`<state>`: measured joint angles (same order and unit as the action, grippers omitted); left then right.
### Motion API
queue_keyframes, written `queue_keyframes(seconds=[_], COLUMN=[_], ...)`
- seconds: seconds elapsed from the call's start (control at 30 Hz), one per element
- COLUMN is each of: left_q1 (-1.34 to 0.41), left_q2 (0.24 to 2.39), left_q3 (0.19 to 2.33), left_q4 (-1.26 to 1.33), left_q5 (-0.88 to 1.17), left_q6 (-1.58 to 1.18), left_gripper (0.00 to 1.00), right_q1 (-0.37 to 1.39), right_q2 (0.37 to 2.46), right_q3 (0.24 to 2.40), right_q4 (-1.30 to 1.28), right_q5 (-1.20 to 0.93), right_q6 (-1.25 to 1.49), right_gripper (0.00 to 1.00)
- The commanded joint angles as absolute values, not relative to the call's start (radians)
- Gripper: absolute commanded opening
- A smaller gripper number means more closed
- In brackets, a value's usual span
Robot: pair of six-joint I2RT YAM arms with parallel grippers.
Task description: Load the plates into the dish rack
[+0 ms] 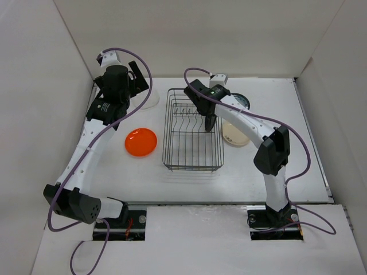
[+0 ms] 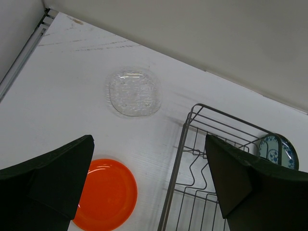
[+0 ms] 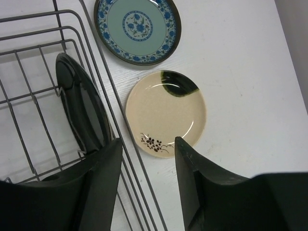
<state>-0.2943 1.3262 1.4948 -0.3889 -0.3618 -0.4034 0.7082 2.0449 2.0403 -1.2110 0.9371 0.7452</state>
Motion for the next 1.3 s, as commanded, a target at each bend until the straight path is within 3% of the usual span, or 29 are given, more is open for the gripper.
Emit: queue_keyframes(seconds=[0.0,0.17,0.27,0.33,0.4,0.43,0.5,0.53,0.77,0.97,1.27], left_q1=[-0.291,-0.291,-0.291,-0.291,-0.291,-0.291,-0.291,-0.291,-0.291,-0.242,-0.048], left_q2=[1.292,1.282,1.282,1.282,1.282,1.292,1.292,1.292,1.292,1.374,1.496], left_q3=[1.523,1.523,1.523,1.523,1.523,1.523,1.523,1.523,1.489,1.568,1.632], left_q4=[-0.362,-0.362,-0.362,-0.362,-0.362,-0.362,-0.351,-0.342,-0.290,-0.313,-0.351], left_q5=[-0.360,-0.370,-0.370,-0.370,-0.348,-0.338,-0.316,-0.292,-0.151,-0.019,-0.035], left_q6=[-0.405,-0.405,-0.396,-0.396,-0.396,-0.396,-0.385,-0.385,-0.348,-0.311,-0.408], left_gripper=[1.00,1.00,1.00,1.00,1.00,1.00,1.00,1.00,1.00,1.00,1.00], right_q1=[0.718,0.718,0.698,0.639,0.562,0.449,0.326,0.272,-0.029,-0.072,-0.081], right_q2=[2.054,2.002,1.871,1.765,1.576,1.518,1.383,1.355,1.420,1.549,1.637], right_q3=[2.089,2.069,1.946,1.825,1.581,1.498,1.277,1.219,0.997,0.963,0.974], right_q4=[-1.218,-1.218,-1.131,-0.987,-0.675,-0.582,-0.355,-0.301,-0.173,-0.140,-0.162], right_q5=[0.968,0.986,0.973,0.850,0.656,0.397,0.167,0.020,-0.316,-0.342,-0.249], right_q6=[0.758,0.781,0.764,0.668,0.473,0.435,0.394,0.394,0.385,0.365,0.385], right_gripper=[0.53,0.56,0.65,0.65,0.66,0.68,0.69,0.69,0.70,0.70,0.70])
